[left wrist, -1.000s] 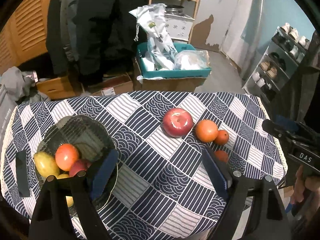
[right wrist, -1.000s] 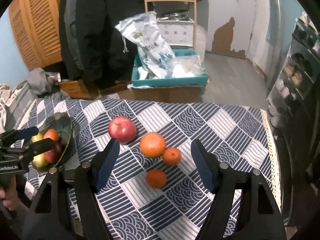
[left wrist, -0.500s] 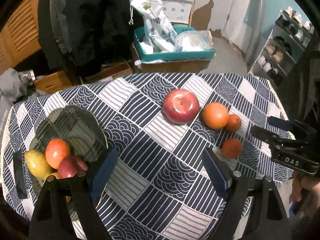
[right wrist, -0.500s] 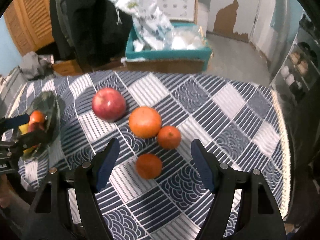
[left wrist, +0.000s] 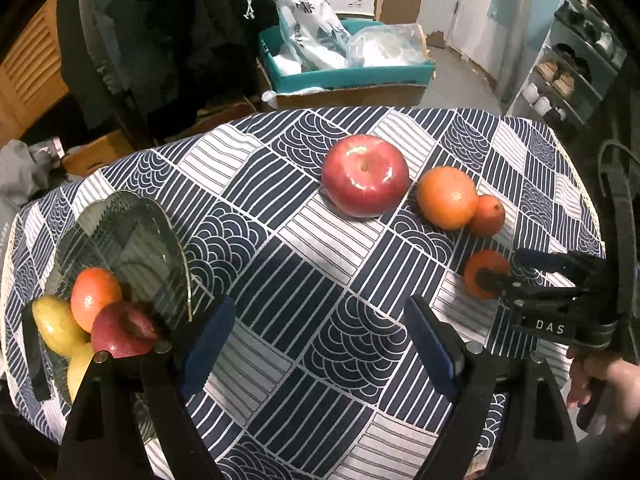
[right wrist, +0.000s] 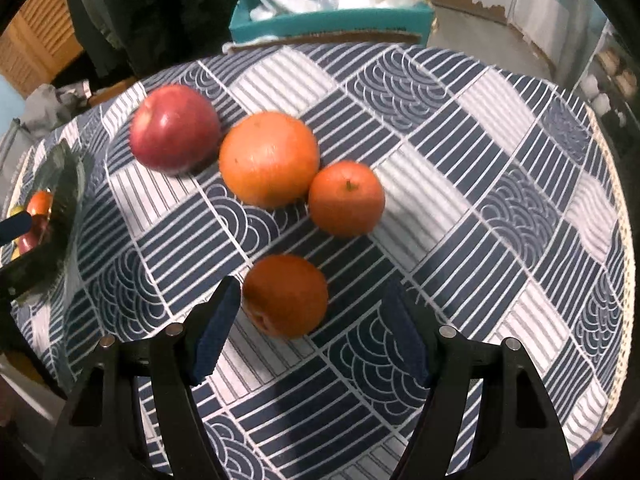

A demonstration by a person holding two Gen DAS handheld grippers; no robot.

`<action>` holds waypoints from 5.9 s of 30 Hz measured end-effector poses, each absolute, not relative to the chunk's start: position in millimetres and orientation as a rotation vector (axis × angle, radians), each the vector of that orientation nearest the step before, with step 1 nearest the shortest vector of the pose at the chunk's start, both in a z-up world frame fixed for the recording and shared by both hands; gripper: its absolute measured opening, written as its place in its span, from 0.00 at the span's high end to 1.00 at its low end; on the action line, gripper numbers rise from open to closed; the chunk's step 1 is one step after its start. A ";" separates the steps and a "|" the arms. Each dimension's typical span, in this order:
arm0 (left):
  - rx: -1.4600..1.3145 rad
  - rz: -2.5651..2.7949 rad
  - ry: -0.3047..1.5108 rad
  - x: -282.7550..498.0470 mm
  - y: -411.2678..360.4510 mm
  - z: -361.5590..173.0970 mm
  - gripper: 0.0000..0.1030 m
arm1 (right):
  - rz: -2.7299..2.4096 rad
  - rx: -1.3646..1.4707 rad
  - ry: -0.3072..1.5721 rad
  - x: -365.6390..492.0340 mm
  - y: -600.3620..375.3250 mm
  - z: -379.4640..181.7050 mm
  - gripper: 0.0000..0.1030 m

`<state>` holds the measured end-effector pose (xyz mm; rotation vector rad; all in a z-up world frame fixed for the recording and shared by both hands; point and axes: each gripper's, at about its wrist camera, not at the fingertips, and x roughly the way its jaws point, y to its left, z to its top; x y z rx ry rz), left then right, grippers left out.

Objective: Organize fruits
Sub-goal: 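Grasp the red apple with the left gripper while the right gripper grasps a large orange, then lift the apple with the left gripper while the right gripper carries the orange toward the bowl, then lower the apple into the bowl and open the left gripper while the right releases the orange there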

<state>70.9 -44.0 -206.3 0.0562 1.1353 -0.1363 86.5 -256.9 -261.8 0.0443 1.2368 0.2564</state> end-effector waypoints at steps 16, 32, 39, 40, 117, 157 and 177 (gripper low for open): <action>-0.029 -0.142 1.167 98.7 -41.9 -216.9 0.15 | 0.321 0.029 1.260 86.6 -250.6 -277.3 0.54; -0.133 -0.173 1.184 150.7 -67.5 -220.5 0.15 | 0.235 -0.031 1.040 114.1 -271.1 -213.7 0.55; -0.169 -0.165 1.214 169.8 -78.4 -232.3 0.15 | 0.214 -0.052 1.017 129.3 -273.6 -213.8 0.55; -0.171 -0.163 1.217 171.7 -79.0 -233.8 0.15 | 0.214 -0.045 1.022 132.0 -274.7 -215.9 0.55; 0.000 -0.186 0.867 45.1 -30.3 -100.5 0.25 | 0.391 -0.007 0.801 63.5 -218.4 -79.9 0.55; -0.190 0.037 0.976 52.3 116.7 -150.5 0.25 | 0.599 -0.071 0.909 101.5 -67.1 -113.8 0.55; -0.266 0.103 1.119 53.7 158.5 -202.7 0.25 | 0.669 -0.153 1.074 116.1 -3.8 -182.9 0.55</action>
